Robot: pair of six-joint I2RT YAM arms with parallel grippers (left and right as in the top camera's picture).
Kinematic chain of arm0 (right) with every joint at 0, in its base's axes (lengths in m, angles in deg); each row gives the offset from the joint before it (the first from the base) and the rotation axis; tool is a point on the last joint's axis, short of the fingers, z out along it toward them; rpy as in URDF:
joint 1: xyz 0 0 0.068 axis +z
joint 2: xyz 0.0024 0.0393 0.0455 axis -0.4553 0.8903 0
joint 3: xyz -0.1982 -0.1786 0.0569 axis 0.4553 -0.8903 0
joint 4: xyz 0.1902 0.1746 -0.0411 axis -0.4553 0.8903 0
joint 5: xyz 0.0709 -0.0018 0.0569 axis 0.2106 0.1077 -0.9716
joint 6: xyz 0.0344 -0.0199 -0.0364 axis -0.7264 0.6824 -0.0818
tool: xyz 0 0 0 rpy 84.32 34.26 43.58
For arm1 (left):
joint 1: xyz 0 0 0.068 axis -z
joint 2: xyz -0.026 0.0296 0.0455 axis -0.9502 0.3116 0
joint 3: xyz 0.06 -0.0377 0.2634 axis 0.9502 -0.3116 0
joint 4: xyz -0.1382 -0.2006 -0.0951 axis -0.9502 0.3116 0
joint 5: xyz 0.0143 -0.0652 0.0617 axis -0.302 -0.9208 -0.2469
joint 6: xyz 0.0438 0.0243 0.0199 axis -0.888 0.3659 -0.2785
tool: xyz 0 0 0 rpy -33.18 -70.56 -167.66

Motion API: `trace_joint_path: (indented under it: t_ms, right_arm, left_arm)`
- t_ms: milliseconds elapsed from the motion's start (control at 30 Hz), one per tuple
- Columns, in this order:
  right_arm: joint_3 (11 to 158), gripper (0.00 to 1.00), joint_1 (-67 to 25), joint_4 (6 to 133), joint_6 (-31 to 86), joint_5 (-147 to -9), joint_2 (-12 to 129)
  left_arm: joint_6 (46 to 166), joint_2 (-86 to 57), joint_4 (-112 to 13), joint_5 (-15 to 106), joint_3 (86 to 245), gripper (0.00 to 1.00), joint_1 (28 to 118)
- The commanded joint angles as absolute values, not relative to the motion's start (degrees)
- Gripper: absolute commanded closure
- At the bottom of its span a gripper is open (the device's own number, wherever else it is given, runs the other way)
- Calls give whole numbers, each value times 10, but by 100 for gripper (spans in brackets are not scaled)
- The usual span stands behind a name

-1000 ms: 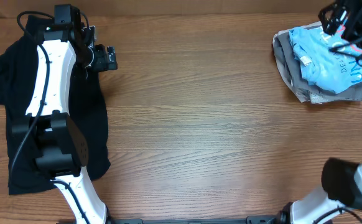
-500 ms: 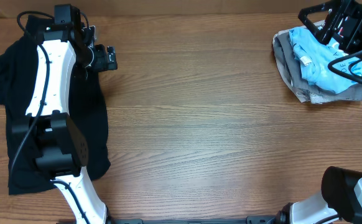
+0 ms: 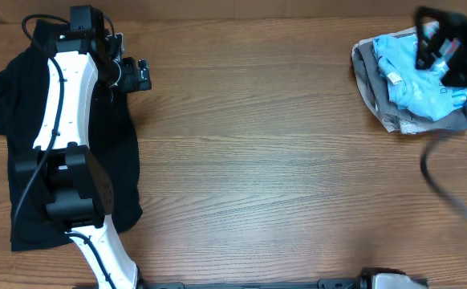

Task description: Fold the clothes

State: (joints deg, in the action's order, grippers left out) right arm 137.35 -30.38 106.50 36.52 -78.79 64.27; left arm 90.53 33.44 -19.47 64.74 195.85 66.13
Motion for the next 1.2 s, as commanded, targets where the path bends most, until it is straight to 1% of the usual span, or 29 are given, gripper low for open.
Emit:
trace_joint_path:
  t_ms: [0, 100, 300, 400, 533, 733, 900, 1167]
  right_arm:
    - [1212, 0, -302, 969, 367, -748, 538]
    - [1029, 0, -302, 846, 367, -748, 432]
    - [729, 0, -302, 681, 367, -768, 265]
    - [540, 0, -302, 553, 366, -785, 163]
    - [399, 0, -302, 464, 358, -788, 87]
    - [246, 0, -302, 383, 313, -788, 1]
    - [190, 0, -302, 369, 314, -773, -57]
    - [136, 0, -302, 369, 306, -770, -112]
  left_arm:
    - [912, 343, -196, 649, 1960, 0, 664]
    - [912, 343, -196, 649, 1960, 0, 664]
    - [912, 343, -196, 649, 1960, 0, 664]
    - [912, 343, -196, 649, 1960, 0, 664]
    - [912, 343, -196, 649, 1960, 0, 664]
    - [912, 343, -196, 649, 1960, 0, 664]
    - [912, 343, -196, 649, 1960, 0, 664]
    - [912, 343, -196, 649, 1960, 0, 664]
